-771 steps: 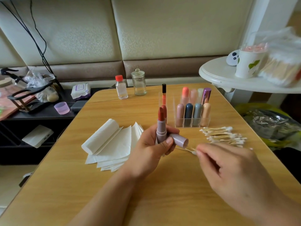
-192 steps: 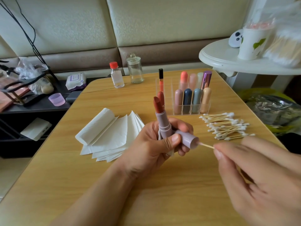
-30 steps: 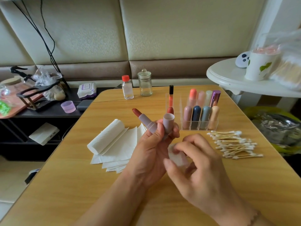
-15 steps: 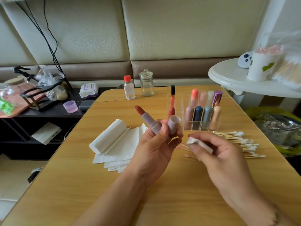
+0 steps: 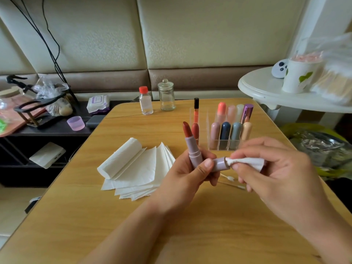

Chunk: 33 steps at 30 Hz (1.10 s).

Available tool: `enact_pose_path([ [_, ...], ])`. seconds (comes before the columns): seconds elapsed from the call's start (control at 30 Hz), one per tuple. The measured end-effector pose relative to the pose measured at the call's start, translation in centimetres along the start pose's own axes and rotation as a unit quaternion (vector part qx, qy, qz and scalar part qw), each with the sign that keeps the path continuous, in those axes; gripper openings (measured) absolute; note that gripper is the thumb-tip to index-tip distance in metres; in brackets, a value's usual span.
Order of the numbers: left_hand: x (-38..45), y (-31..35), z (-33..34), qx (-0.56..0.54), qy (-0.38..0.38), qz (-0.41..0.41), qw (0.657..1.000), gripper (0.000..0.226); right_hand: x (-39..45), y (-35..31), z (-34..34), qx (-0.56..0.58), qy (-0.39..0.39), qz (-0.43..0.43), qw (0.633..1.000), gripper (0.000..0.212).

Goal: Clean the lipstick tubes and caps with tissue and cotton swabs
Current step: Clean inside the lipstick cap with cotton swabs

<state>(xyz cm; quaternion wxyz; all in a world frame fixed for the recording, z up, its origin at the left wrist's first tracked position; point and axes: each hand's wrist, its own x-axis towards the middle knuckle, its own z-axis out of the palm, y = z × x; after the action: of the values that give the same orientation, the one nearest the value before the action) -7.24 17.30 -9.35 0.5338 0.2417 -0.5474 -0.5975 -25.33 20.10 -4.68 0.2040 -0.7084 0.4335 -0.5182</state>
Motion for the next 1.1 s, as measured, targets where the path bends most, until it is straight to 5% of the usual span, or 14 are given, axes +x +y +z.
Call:
enact_pose_path([
  [0.23, 0.0, -0.1, -0.4, 0.076, -0.004, 0.003, 0.997, 0.025, -0.6, 0.2, -0.5, -0.004, -0.070, -0.021, 0.997, 0.017],
  [0.53, -0.1, 0.4, -0.2, 0.111, -0.018, -0.012, 0.994, 0.034, -0.1, 0.5, -0.6, 0.192, -0.063, 0.081, 0.976, 0.016],
  [0.63, -0.1, 0.5, -0.1, 0.119, -0.007, -0.007, 0.993, 0.035, -0.2, 0.7, -0.2, 0.142, -0.046, 0.073, 0.986, 0.016],
  [0.93, -0.2, 0.6, 0.1, 0.168, 0.007, -0.005, 0.986, 0.038, -0.6, 0.8, -0.5, -0.114, -0.049, -0.145, 0.982, 0.012],
  [1.1, -0.3, 0.8, 0.1, 0.150, 0.009, 0.002, 0.989, 0.034, -0.9, 0.9, -0.5, -0.073, -0.046, -0.089, 0.992, 0.016],
])
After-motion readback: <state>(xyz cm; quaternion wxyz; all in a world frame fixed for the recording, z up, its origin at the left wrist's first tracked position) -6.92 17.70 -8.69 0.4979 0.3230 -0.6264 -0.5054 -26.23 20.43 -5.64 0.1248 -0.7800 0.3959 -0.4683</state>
